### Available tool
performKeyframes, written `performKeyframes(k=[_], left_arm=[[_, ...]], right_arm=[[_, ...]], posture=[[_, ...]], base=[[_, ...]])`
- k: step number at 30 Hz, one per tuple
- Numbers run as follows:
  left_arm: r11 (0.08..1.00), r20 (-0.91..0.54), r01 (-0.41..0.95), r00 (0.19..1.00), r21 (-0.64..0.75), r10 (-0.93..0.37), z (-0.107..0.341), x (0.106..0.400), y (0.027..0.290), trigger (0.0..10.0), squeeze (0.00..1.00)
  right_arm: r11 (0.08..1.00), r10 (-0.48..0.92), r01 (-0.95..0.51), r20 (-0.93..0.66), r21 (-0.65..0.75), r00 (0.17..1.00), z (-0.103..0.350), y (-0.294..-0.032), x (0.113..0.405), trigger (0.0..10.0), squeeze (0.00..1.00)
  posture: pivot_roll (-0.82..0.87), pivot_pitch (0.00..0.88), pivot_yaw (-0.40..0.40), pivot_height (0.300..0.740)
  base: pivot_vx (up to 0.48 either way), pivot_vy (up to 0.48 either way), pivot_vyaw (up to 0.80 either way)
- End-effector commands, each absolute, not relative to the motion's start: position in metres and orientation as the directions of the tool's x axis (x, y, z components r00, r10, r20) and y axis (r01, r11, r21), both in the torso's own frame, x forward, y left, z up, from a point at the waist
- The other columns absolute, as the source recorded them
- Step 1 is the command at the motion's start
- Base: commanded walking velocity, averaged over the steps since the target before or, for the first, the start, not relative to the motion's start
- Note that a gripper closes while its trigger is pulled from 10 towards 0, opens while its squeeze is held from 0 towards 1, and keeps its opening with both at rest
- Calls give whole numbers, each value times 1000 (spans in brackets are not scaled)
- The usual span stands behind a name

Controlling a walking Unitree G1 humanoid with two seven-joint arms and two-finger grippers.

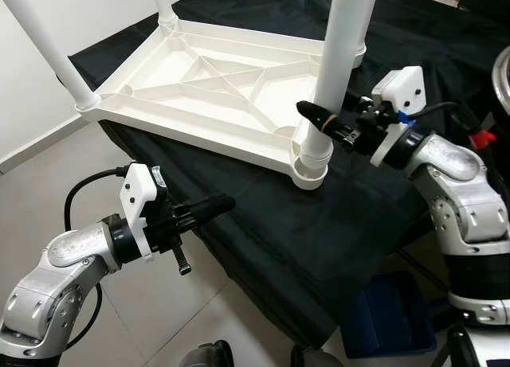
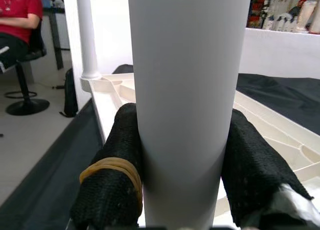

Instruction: Building children table

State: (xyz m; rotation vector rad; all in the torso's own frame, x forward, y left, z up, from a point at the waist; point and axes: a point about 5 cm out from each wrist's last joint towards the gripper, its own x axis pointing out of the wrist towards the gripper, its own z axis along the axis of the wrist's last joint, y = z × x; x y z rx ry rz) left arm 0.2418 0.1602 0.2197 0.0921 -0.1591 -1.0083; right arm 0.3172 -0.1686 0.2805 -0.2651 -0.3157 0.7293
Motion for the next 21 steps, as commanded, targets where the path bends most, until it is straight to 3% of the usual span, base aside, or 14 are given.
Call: performKeyframes(k=[1,18,21], left_arm=[[540,80,828,534,151,-842,218,243,164,10000,0],[543,93,825,535,157,-840,219,245,162,10000,0],[542,96,825,534,158,-840,220,245,162,10000,0]], right_arm=[[707,697,-663,86,-245,712,251,-163,316,10000,0],[655,747,-724,40,-217,664,238,-149,301,10000,0],[597,791,-774,-7,-210,611,232,-140,292,10000,0]], posture=[[-2,259,32,740],[-15,252,32,740],[-15,253,30,740]], base=[[0,0,0],[0,0,0],[0,0,0]])
